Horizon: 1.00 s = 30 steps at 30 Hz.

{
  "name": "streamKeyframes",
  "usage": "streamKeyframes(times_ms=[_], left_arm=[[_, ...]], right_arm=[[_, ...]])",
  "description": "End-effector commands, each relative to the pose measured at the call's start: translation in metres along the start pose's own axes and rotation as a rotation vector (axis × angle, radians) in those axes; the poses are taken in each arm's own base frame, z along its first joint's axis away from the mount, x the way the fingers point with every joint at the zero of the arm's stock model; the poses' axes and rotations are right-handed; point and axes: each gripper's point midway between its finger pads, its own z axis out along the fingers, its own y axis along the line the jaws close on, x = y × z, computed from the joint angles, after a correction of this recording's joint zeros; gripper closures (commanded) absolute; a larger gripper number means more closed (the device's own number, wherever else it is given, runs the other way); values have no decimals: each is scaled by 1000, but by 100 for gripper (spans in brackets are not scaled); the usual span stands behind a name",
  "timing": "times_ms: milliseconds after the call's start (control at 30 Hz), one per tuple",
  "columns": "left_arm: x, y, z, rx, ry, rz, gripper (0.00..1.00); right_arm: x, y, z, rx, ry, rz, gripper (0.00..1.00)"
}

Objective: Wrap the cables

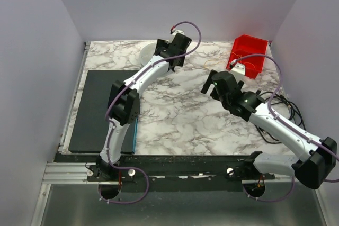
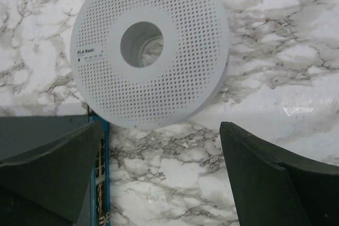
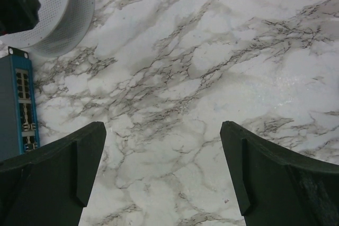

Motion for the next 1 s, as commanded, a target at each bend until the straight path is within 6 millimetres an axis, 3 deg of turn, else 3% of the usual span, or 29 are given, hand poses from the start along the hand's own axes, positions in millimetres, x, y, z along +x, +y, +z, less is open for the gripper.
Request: streamKeyframes(times_ms=[0,200,400,967], left_arm=[[4,-11,18,-13,51,68,4],[14,-23,42,-9,80,72,4],[27,-21,58,-39,103,113,3],[39,7,90,-234,94,431,5]], right_arm=[[-14,-11,-16,15,-31,28,0],[-30,0,-29,-58,-58,58,0],[-30,10,-30,-92,-38,69,0],[-25,21,-26,-133,-9,45,0]])
